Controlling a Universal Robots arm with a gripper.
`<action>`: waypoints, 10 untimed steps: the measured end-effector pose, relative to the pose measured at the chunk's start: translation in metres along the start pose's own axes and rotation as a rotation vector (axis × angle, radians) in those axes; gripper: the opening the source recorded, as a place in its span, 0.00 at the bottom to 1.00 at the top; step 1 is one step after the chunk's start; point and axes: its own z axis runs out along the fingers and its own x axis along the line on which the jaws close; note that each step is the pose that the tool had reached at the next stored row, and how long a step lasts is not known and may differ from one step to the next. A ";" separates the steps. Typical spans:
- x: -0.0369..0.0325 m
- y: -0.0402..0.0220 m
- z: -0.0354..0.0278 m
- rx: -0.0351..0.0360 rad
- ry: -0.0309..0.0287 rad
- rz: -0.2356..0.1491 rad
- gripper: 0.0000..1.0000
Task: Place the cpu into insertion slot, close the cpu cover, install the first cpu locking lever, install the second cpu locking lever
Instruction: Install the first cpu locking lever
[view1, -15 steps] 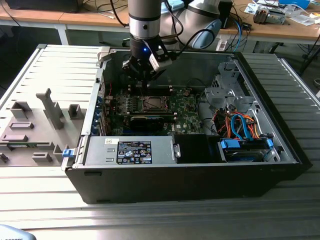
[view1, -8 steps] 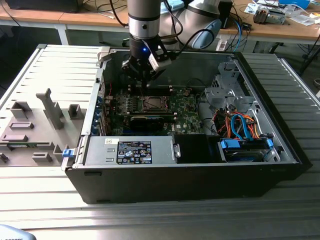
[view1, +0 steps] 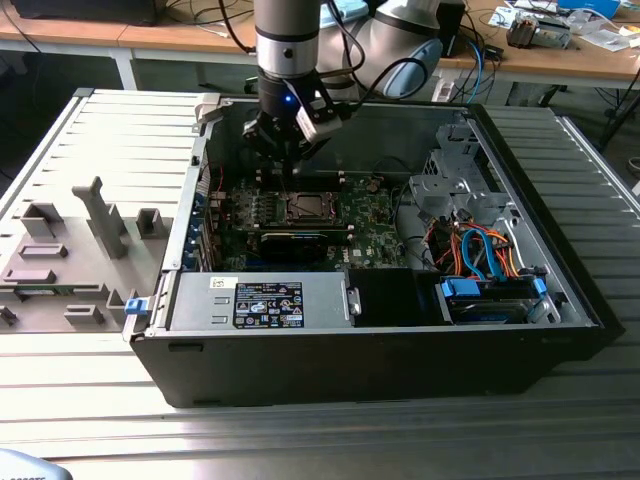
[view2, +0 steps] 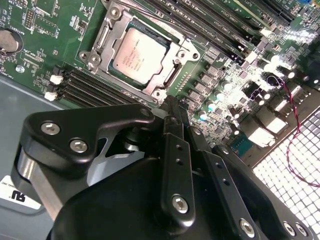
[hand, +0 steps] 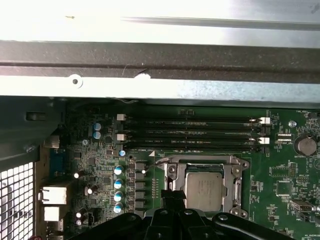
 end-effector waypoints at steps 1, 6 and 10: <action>0.0002 0.0001 0.0000 -0.0001 -0.0001 0.000 0.11; 0.0012 0.0009 0.0000 -0.0001 -0.0001 0.000 0.11; 0.0021 0.0013 0.0000 -0.0001 0.0000 0.000 0.11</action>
